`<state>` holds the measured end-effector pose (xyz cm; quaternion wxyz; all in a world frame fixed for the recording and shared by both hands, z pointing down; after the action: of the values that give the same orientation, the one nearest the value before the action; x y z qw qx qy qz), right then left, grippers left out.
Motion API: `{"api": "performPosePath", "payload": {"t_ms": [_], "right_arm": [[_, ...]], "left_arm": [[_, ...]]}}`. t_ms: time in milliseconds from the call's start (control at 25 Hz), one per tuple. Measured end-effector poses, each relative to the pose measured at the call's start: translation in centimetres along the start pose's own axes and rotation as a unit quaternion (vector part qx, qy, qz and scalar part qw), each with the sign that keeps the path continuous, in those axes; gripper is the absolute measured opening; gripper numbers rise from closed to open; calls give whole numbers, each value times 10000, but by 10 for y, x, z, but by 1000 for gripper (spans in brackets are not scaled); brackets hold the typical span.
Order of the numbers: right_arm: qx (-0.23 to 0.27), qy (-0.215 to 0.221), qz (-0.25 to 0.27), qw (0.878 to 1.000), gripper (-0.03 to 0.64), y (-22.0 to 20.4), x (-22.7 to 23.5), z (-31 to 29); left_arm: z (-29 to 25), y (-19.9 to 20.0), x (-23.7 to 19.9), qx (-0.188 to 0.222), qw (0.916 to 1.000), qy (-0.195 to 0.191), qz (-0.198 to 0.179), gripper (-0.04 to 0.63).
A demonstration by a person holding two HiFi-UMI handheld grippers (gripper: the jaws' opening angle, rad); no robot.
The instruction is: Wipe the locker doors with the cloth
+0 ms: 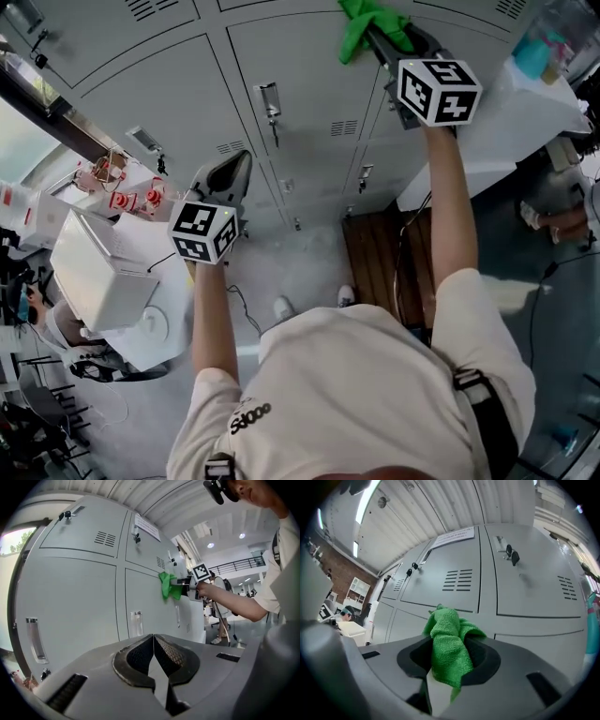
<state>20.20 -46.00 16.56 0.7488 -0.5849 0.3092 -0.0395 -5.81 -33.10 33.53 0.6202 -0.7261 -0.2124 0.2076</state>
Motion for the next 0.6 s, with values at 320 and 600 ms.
{"api": "performPosePath", "payload": {"t_ms": [320, 600], "right_arm": [[-627, 197, -92, 9978, 123, -77, -40, 4], [-1092, 384, -392, 9925, 123, -160, -72, 11]], "left_arm": [[-18, 0, -12, 6, 9998, -179, 6, 18], [-29, -2, -8, 20, 9997, -249, 11, 18]]}}
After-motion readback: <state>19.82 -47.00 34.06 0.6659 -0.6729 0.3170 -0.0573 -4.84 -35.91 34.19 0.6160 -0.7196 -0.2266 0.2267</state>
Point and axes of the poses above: the fingertips, and each gripper's own axes: z backward along the fingers, x to its right, y out of its top, the point moved 4 cm from there along z, backward along the fingers, and after that the axes turned 10 degrees about z, right-handed, at the moved point
